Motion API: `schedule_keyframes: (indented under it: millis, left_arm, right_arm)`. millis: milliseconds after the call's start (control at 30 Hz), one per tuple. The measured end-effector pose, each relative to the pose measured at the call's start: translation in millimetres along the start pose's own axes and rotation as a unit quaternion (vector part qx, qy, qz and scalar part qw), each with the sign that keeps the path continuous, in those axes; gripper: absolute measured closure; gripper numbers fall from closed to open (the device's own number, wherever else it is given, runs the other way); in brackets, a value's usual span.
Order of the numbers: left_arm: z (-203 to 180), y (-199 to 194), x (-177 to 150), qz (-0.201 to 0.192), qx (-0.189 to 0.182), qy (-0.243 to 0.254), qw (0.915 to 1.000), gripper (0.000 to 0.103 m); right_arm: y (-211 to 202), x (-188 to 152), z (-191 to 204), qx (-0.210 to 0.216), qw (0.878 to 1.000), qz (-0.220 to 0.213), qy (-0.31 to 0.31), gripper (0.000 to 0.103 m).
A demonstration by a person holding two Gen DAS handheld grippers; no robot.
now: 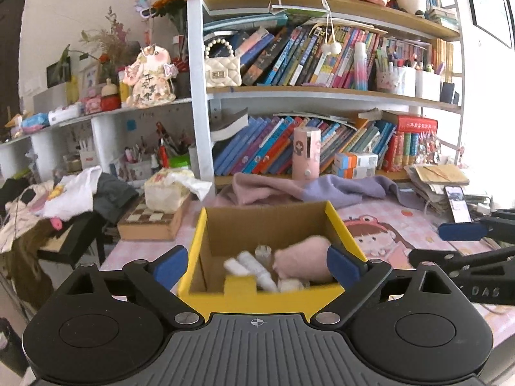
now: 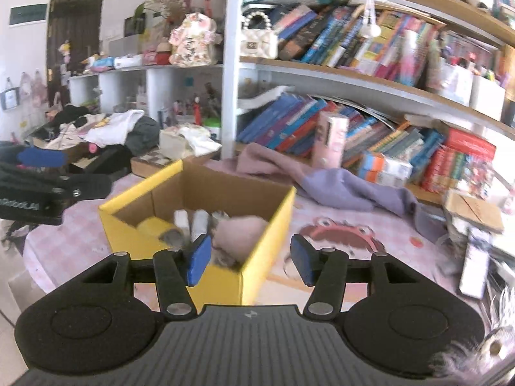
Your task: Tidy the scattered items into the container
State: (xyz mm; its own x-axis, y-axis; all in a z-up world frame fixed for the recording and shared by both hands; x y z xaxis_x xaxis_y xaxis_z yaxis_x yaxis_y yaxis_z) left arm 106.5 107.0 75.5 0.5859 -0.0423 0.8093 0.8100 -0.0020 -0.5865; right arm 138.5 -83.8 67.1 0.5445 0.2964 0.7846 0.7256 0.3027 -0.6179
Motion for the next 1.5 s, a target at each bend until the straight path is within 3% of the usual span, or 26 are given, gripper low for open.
schedule_keyframes:
  millis: [267, 467, 667, 833, 967, 1167, 1500]
  left_arm:
    - [-15.7, -11.1, -55.9, 0.032, 0.01, -0.022, 0.9992, 0.004]
    - [-30.4, -11.7, -87.8, 0.077, 0.003, -0.011, 0.997, 0.004]
    - [-44.1, -7.1, -102.4, 0.116, -0.018, 0.005, 0.993, 0.004]
    - [-51.1, -5.6, -109.1, 0.136, -0.025, 0.002, 0.9904, 0.004]
    - [-59.9, -4.8, -118.0, 0.161, -0.035, 0.006, 0.9864, 0.004]
    - [-64.6, -5.5, -121.8, 0.171, -0.03, 0.012, 0.9847, 0.004]
    - [-62.4, -7.8, -121.8, 0.174, -0.03, 0.005, 0.9843, 0.004]
  right_arm:
    - [-35.4, -64.0, 3.8, -0.057, 0.998, 0.012, 0.027, 0.043]
    - [-43.4, -105.5, 10.8, -0.067, 0.995, 0.057, 0.046, 0.04]
    - [-45.9, -122.5, 12.0, -0.067, 0.992, 0.082, 0.066, 0.033]
    - [-52.8, -131.6, 5.7, -0.074, 0.99, 0.092, 0.082, 0.019]
    - [-55.8, -139.6, 1.6, -0.076, 0.987, 0.108, 0.093, 0.016]
    - [-57.1, -146.3, -0.3, -0.078, 0.984, 0.121, 0.101, 0.006]
    - [-54.7, -145.9, -1.0, -0.073, 0.984, 0.127, 0.099, 0.003]
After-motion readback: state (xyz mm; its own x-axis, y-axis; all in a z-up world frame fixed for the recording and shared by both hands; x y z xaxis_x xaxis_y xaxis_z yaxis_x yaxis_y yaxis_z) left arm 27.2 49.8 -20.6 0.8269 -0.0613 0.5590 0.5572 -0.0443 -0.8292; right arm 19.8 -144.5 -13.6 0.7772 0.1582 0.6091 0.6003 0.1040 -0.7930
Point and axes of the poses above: each gripper's, at about its wrist camera, not at the fingertips, and y roughly the way its jaws point, z to its left, x to its top, the point moved 2 cm from there along y, roughly the way its jaws point, and after that the axes turned 10 degrees about z, right-handed, at the moved point
